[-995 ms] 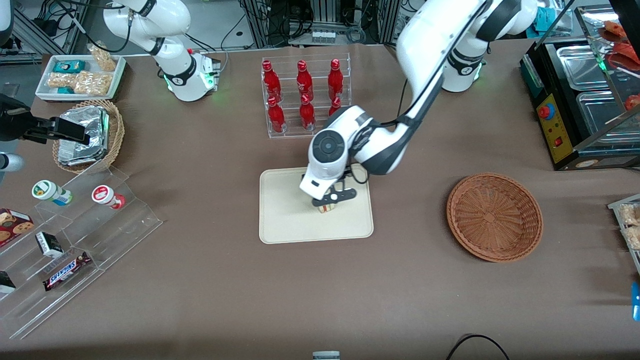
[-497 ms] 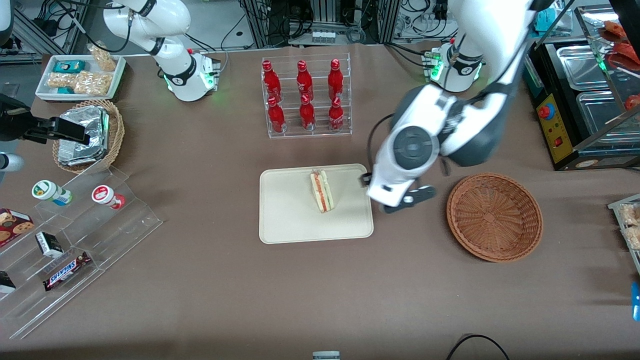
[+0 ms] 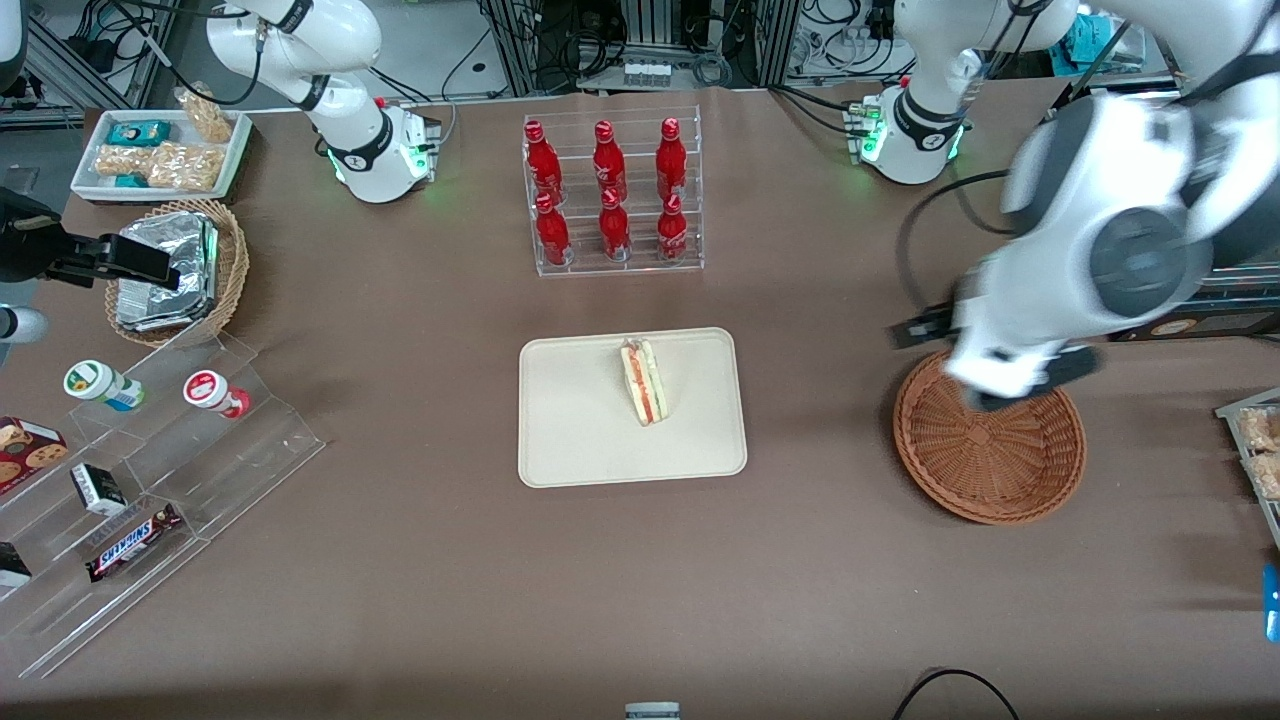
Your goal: Place sandwich from basket to tray
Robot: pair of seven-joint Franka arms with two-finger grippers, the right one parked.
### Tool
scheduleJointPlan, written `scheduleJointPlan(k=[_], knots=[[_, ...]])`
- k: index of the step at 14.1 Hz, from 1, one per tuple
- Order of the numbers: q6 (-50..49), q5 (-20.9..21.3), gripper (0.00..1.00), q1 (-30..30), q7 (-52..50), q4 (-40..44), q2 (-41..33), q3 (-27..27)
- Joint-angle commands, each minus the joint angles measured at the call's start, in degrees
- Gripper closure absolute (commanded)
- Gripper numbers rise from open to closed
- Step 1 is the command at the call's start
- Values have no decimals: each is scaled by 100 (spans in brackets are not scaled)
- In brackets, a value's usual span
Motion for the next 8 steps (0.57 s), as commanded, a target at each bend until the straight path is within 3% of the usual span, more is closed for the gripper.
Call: scheduleJointPlan(k=[1,5,8], knots=[[-412,233,0,270,542,-61,-355,114],[-1132,-135,0,1070,2080,368,-461,186],[-1319,-348,0,1256,2092,1019,-408,195]])
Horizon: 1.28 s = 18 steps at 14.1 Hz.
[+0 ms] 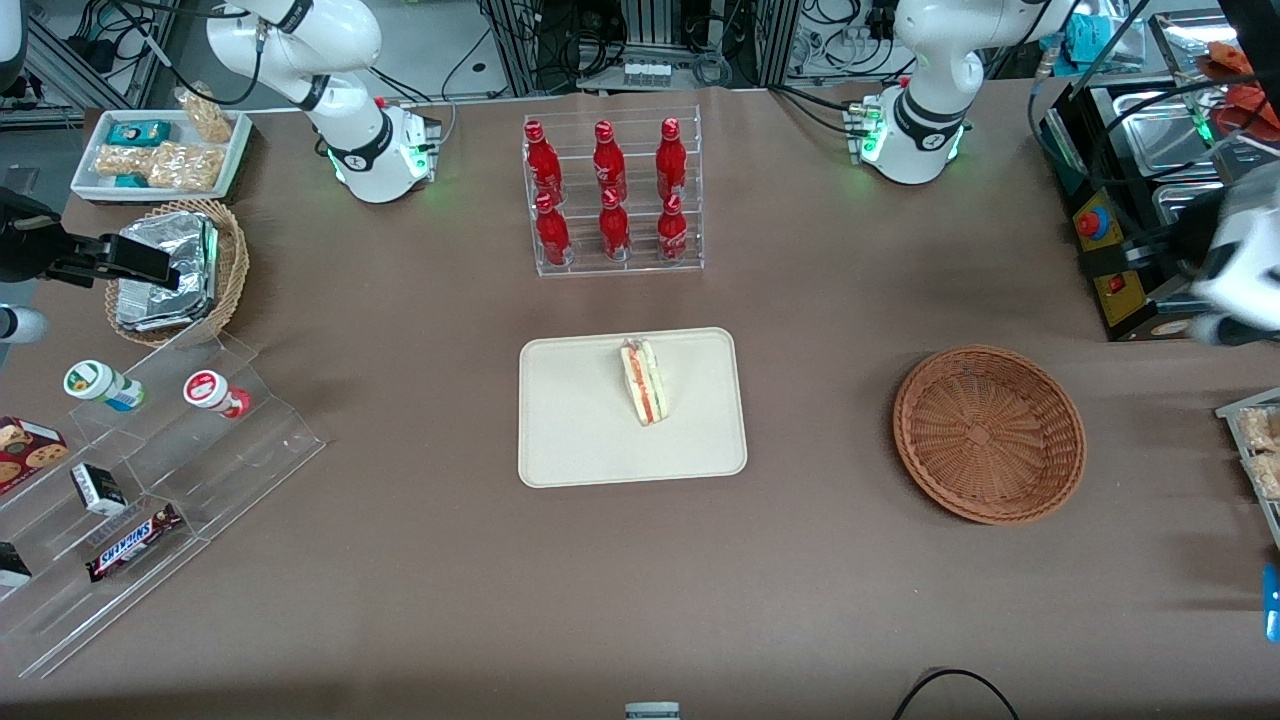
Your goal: Place sandwich from basket to tray
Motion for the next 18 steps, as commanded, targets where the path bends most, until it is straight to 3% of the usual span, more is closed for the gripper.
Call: scheduleJointPlan(k=[1,5,8,12,18], knots=[[-159,-124,0,12,5,437,24,-64],[35,-406,0,-76,-215,193,-178,-73],[270,-74,0,-331,-294,-643,-705,-82],[842,-133,0,-366,-294,-863,-803,-310],[931,-124,0,-454,-303,-978,-970,-284]])
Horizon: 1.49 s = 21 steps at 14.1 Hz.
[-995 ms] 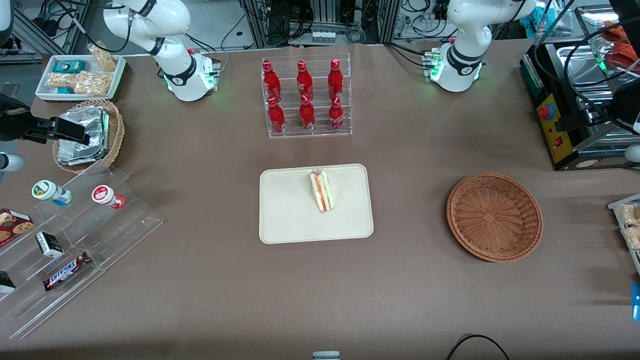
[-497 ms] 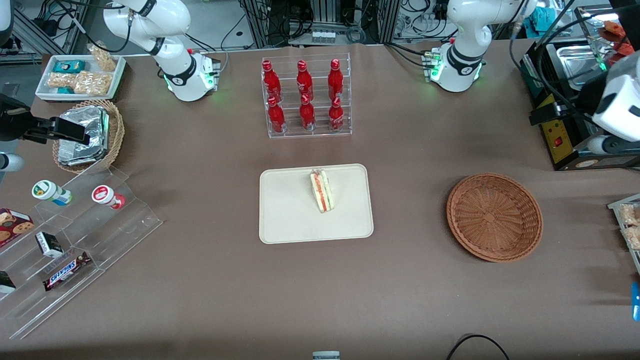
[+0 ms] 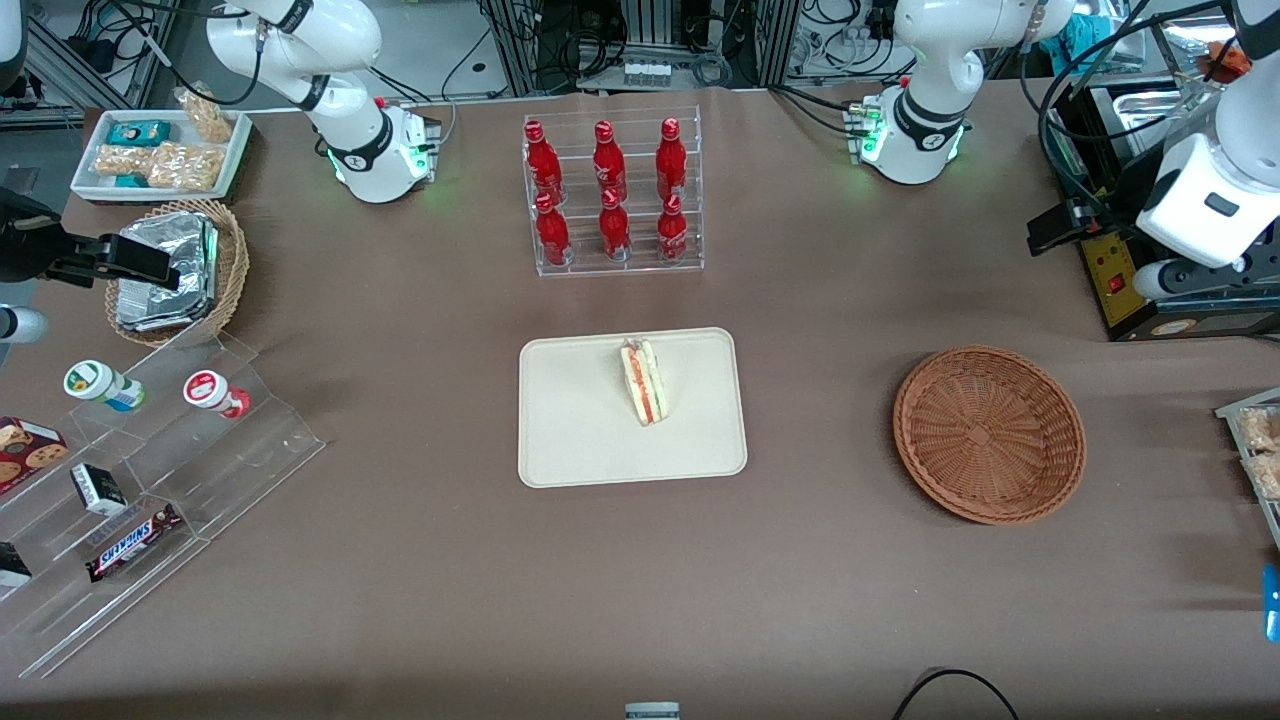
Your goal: Place sandwich from basket to tray
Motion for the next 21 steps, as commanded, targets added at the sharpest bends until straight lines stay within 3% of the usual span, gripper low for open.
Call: scheduleJointPlan(k=[1,7,21], knots=[[101,80,0,-25,-66,-182,-183,35],[496,97,0,10,-13,-85,-86,35],[400,185,0,28,373,11,-77,53]])
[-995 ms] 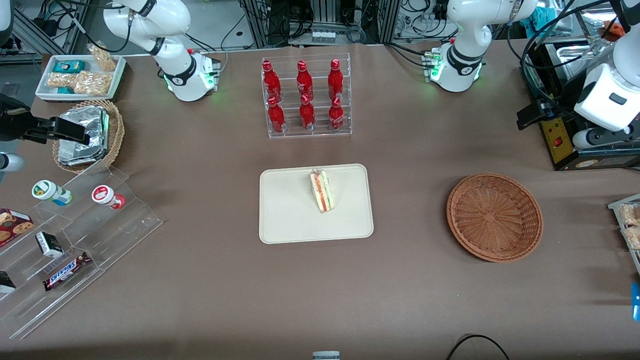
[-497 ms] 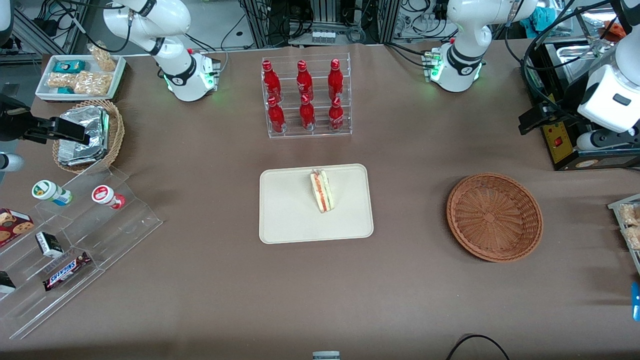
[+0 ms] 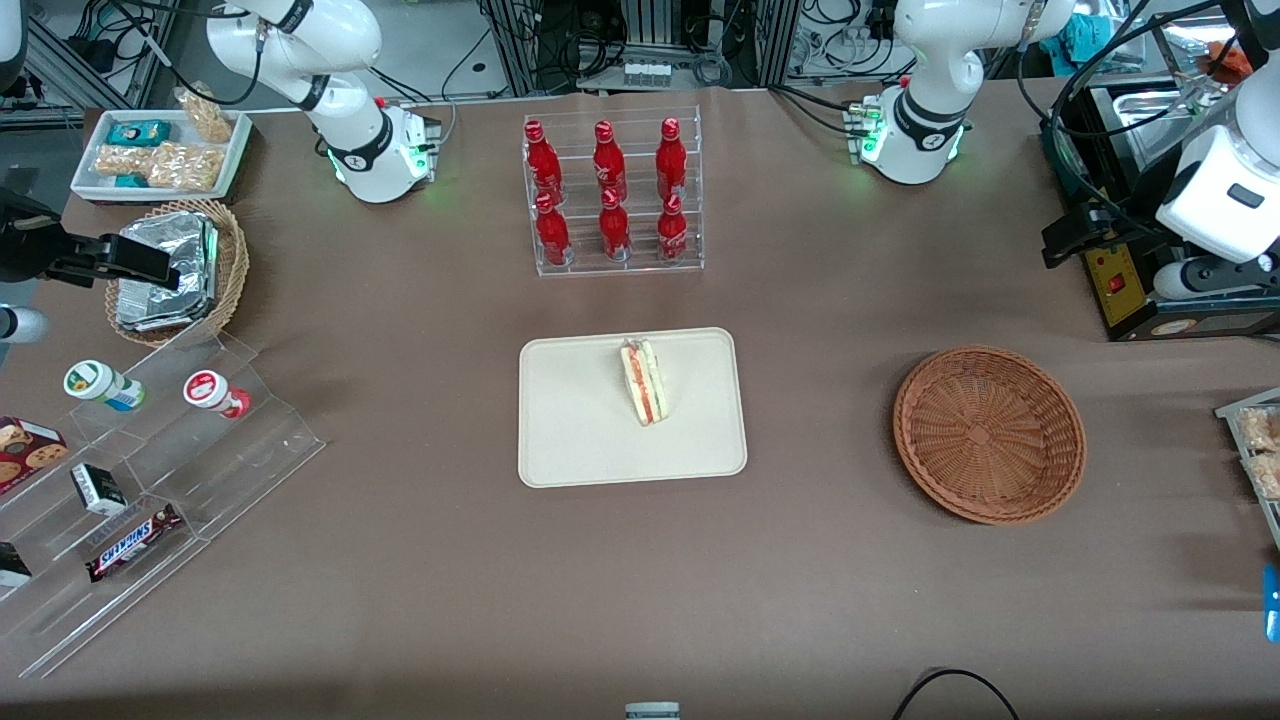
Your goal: Place sandwich from basket to tray
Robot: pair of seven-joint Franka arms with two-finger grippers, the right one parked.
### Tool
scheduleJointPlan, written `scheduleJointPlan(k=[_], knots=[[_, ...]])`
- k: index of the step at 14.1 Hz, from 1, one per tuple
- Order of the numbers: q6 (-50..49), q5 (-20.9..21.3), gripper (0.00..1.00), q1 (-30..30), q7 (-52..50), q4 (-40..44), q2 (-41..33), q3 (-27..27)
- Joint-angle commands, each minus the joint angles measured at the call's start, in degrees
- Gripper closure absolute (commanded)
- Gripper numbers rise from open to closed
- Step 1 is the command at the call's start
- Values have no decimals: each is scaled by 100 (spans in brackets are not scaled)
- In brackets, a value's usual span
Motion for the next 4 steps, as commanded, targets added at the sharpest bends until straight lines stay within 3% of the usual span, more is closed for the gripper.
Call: scheduleJointPlan(k=[1,4], knots=[[-32,76,0,10,80,20,-48,9],[-32,76,0,1,63,-24,-57,1]])
